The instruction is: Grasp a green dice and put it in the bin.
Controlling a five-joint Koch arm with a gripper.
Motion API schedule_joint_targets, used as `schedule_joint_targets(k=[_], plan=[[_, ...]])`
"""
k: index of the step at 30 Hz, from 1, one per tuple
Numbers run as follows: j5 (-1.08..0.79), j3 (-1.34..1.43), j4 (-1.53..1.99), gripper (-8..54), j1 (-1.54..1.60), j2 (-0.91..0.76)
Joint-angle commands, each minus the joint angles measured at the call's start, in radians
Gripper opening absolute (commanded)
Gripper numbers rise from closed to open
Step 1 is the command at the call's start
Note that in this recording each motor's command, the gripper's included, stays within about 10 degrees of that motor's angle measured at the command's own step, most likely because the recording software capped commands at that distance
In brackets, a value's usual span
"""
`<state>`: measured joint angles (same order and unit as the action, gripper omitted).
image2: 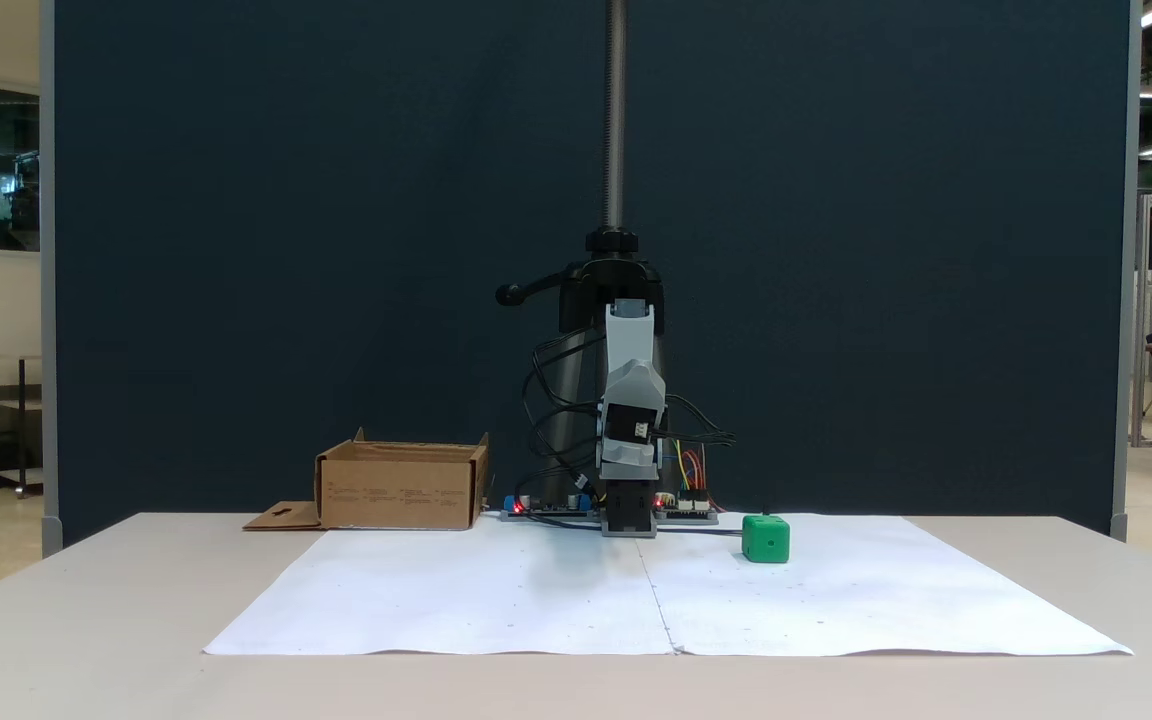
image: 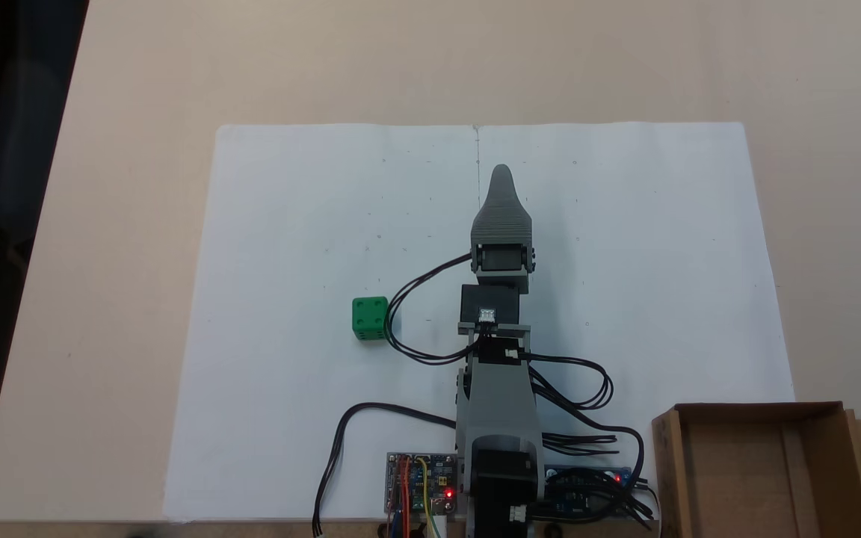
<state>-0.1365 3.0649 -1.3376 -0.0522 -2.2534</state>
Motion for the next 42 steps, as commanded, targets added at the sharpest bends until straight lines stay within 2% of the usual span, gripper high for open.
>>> schedule_joint_targets(k=[1,42], plan=[[0.058,0.066,-0.078,43.9,0.051,-0.110],[0.057,0.048,-0.008,42.2,0.081,-0.110]])
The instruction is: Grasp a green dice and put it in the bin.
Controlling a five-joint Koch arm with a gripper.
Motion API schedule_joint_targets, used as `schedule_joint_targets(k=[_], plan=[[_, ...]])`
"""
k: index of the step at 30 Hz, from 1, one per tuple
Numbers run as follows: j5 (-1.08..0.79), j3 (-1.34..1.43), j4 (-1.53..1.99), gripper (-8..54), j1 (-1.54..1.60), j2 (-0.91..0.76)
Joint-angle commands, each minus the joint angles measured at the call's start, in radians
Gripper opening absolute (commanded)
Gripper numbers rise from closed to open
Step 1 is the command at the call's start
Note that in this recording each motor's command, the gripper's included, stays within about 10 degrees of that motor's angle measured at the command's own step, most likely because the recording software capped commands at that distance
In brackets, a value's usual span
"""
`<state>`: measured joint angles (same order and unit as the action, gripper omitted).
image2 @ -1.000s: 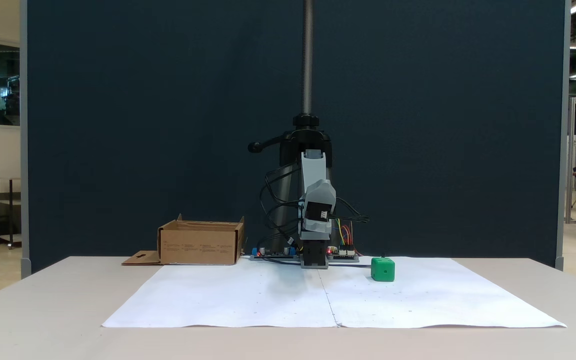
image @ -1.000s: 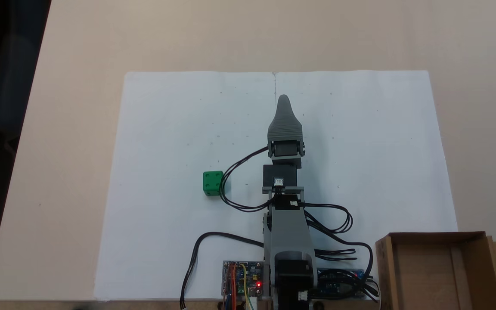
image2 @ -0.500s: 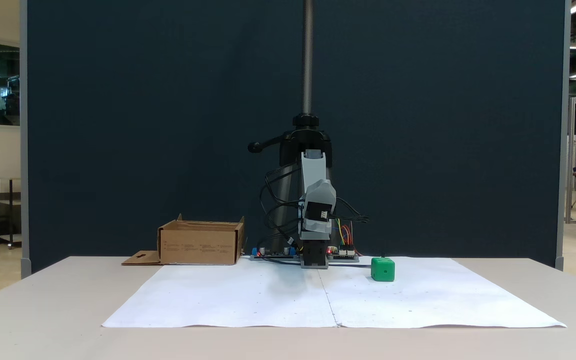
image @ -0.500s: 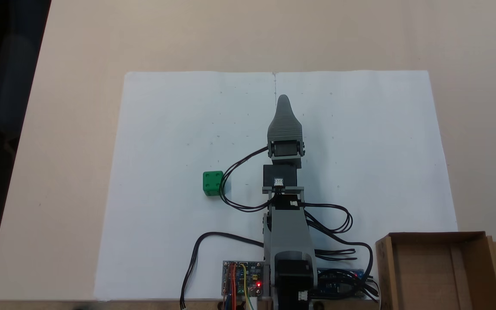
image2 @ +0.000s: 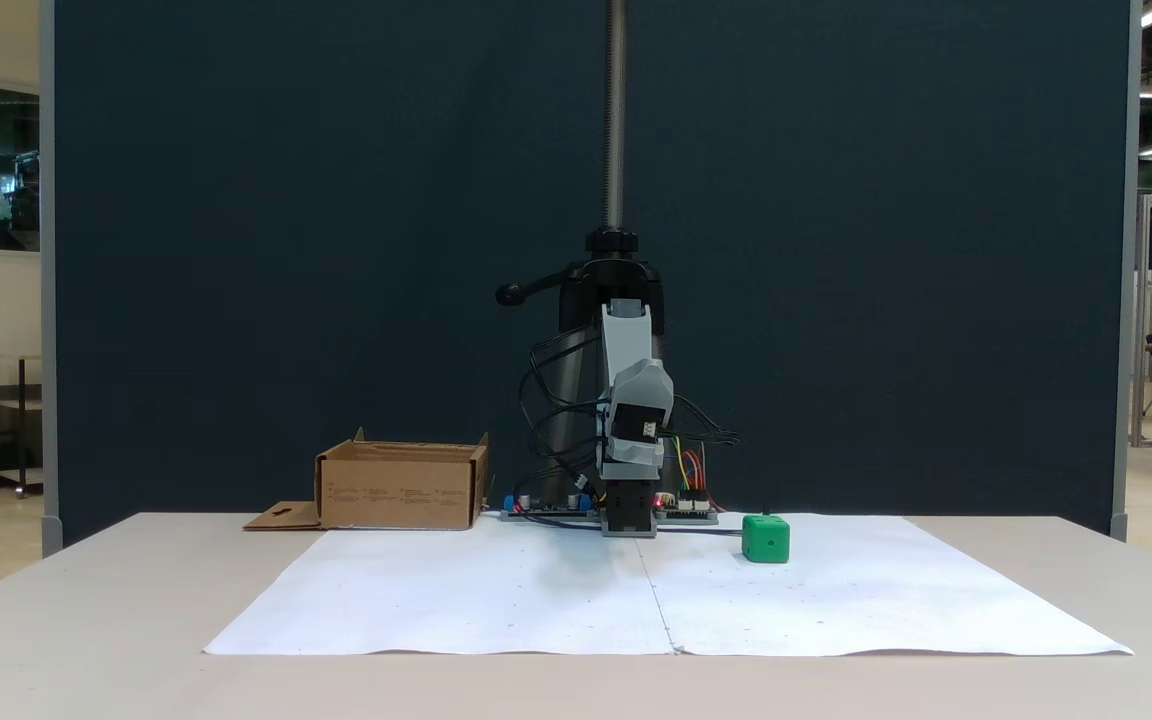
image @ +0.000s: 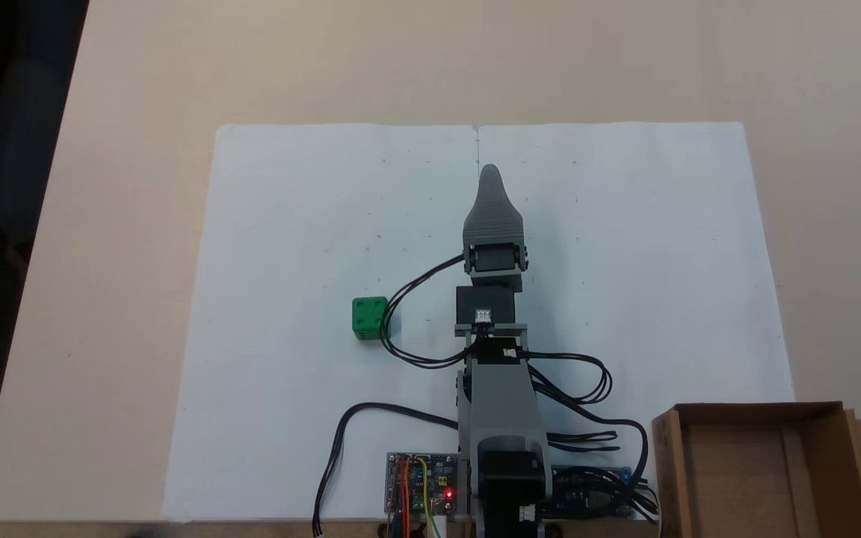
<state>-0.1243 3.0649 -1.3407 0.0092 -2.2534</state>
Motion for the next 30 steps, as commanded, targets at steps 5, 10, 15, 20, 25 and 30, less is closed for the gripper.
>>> schedule_joint_targets(k=[5,10,15,20,25,30], plan=[[0.046,-0.083,0.282,42.4,0.031,-0.110],[0.057,-0.242,0.633,43.2,0.051,-0.110],[0.115,-0.368,0.966,43.3,0.101,-0.110],[0.230,-0.528,1.285,43.1,0.149,-0.110],[0.270,-0.681,1.570,42.3,0.167,-0.110],[0.304,-0.836,1.862,41.7,0.176,-0.074]])
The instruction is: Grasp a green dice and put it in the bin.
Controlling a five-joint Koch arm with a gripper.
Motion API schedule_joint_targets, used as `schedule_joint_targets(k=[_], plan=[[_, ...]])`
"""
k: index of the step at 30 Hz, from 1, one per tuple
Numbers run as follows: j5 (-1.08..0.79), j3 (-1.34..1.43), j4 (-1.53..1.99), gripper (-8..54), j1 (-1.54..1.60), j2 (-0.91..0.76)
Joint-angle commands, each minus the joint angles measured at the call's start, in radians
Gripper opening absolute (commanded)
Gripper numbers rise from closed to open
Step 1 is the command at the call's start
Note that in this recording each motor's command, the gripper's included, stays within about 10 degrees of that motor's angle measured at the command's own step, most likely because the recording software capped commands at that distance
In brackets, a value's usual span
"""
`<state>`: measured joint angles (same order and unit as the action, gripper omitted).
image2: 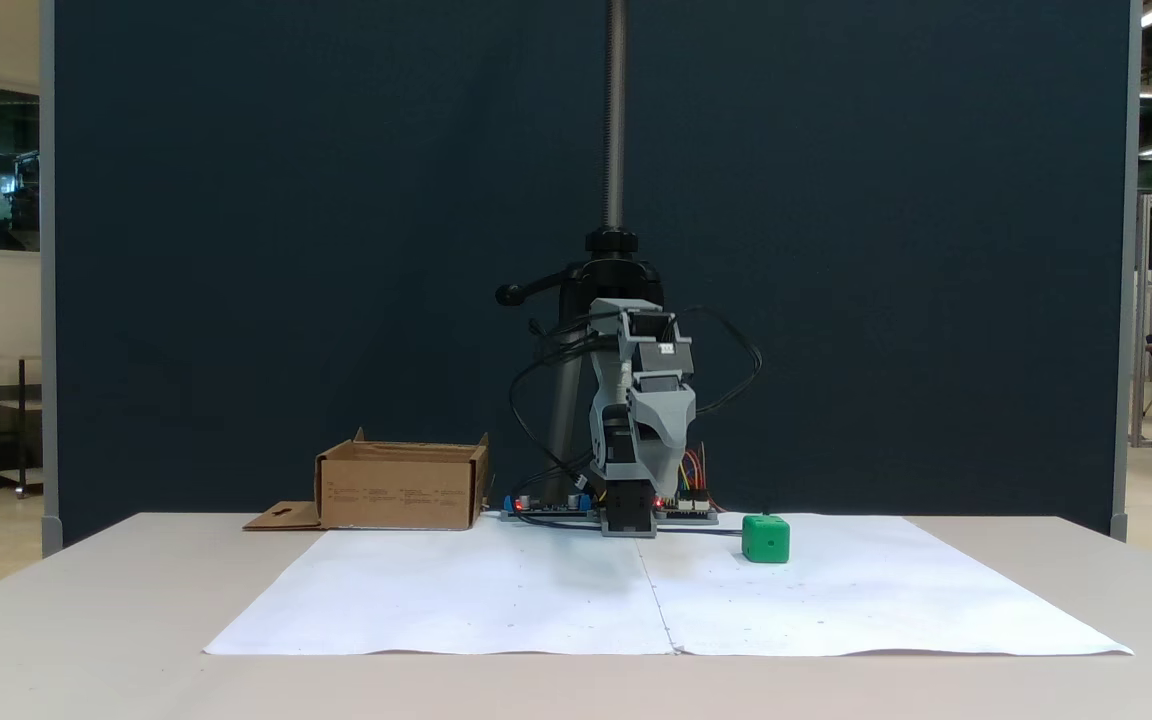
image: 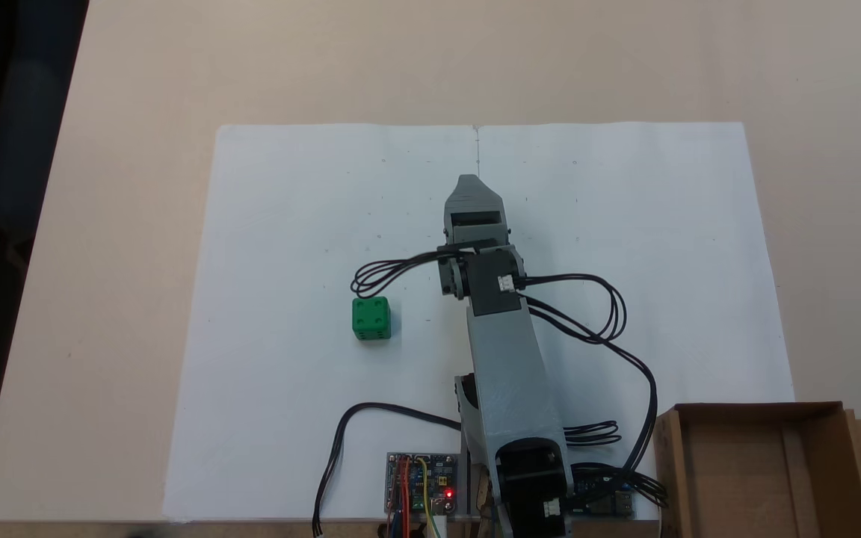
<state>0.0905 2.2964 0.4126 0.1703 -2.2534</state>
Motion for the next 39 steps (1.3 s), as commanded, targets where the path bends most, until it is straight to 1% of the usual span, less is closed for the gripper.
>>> schedule_joint_targets(k=[1,3,6,10,17,21,31,39], plan=[[0.089,-0.083,0.164,41.5,0.023,-0.064],[0.100,-0.123,0.267,41.5,0.048,-0.032],[0.172,-0.209,0.402,41.4,0.083,0.041],[0.241,-0.299,0.488,41.4,0.143,0.143],[0.365,-0.411,0.482,41.5,0.172,0.307],[0.422,-0.463,0.485,41.5,0.232,0.370],[0.459,-0.469,0.491,43.7,0.525,0.382],[0.460,-0.460,0.499,46.1,0.623,0.390]])
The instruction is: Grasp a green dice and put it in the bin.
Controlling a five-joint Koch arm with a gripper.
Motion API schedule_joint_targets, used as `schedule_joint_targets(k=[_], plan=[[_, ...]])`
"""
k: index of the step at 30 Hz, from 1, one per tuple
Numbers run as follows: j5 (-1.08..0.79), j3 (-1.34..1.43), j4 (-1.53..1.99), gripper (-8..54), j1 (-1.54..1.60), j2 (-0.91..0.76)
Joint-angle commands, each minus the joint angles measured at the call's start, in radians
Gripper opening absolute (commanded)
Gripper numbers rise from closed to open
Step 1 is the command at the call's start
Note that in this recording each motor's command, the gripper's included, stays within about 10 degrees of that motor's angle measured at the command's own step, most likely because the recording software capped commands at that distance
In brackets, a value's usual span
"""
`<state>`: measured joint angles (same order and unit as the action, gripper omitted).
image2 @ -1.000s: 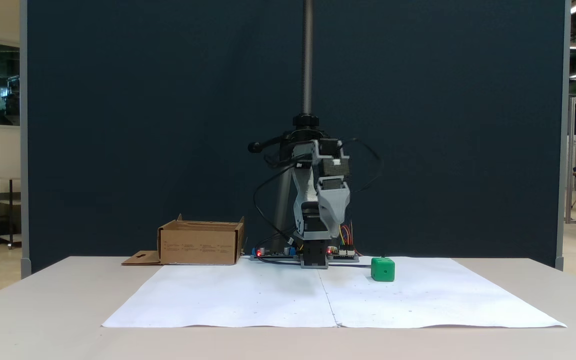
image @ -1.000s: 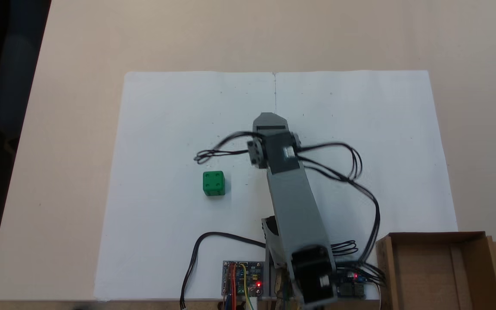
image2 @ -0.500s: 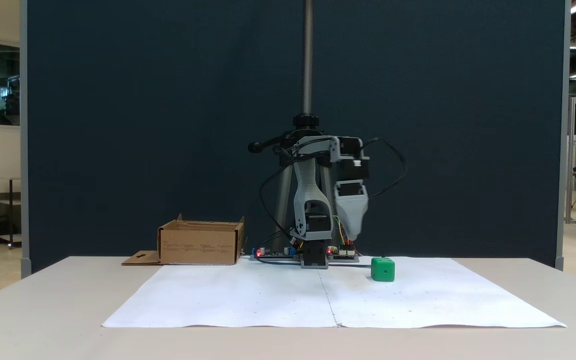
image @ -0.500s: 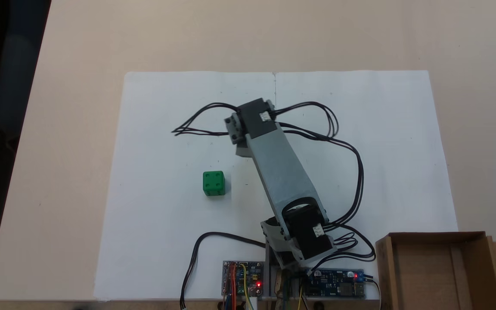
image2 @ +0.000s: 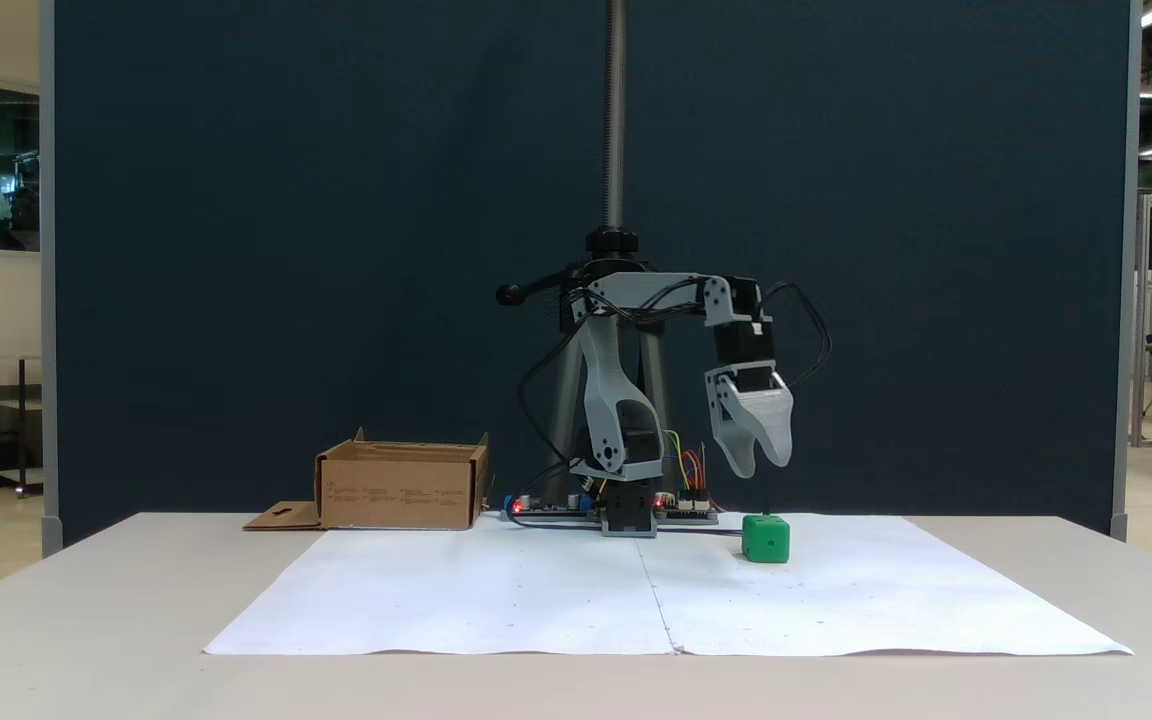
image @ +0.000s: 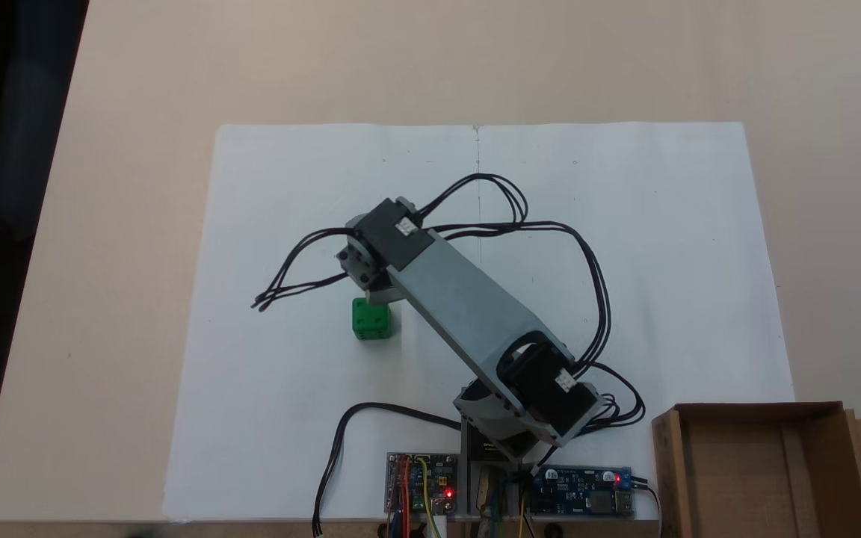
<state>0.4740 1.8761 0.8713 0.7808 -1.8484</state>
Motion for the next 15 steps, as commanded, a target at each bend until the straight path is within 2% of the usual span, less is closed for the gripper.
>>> schedule_joint_targets(k=[1,10,15], plan=[[0.075,-0.035,0.048,46.6,0.012,-0.015],[0.080,0.040,0.078,46.8,0.008,-0.021],[0.256,0.012,0.069,42.5,0.037,-0.077]])
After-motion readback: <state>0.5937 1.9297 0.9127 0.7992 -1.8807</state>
